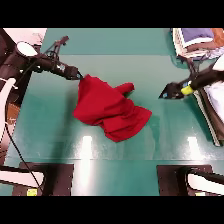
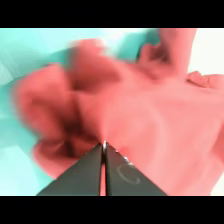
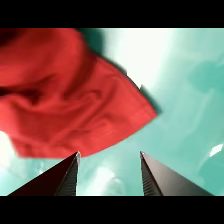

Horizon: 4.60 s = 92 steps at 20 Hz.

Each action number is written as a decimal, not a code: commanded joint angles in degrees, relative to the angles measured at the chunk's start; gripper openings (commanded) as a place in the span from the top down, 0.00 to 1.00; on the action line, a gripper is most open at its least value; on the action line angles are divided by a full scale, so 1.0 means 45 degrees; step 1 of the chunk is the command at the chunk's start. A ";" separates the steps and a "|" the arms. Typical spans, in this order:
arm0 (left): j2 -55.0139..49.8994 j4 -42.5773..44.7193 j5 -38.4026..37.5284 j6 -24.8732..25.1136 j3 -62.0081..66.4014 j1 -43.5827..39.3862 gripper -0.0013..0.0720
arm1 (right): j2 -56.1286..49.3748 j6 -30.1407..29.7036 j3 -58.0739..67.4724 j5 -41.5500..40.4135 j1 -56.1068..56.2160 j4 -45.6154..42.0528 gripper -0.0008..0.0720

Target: Fold the shirts.

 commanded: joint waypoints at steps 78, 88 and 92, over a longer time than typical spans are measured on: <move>0.5042 0.1865 -0.1044 -0.1739 -0.6183 0.4007 0.24 | -0.1496 -0.1579 0.3789 0.1496 -0.3983 0.1428 0.40; 0.8354 0.2118 -0.1302 -0.2705 -1.3668 0.4012 0.24 | 0.1768 -0.2254 -0.0345 0.0044 -0.3983 0.1506 0.40; 0.8349 0.2200 -0.1302 -0.2705 -1.3818 0.4012 0.24 | 0.1953 -0.2249 -0.0272 0.0155 -0.3983 0.1511 0.40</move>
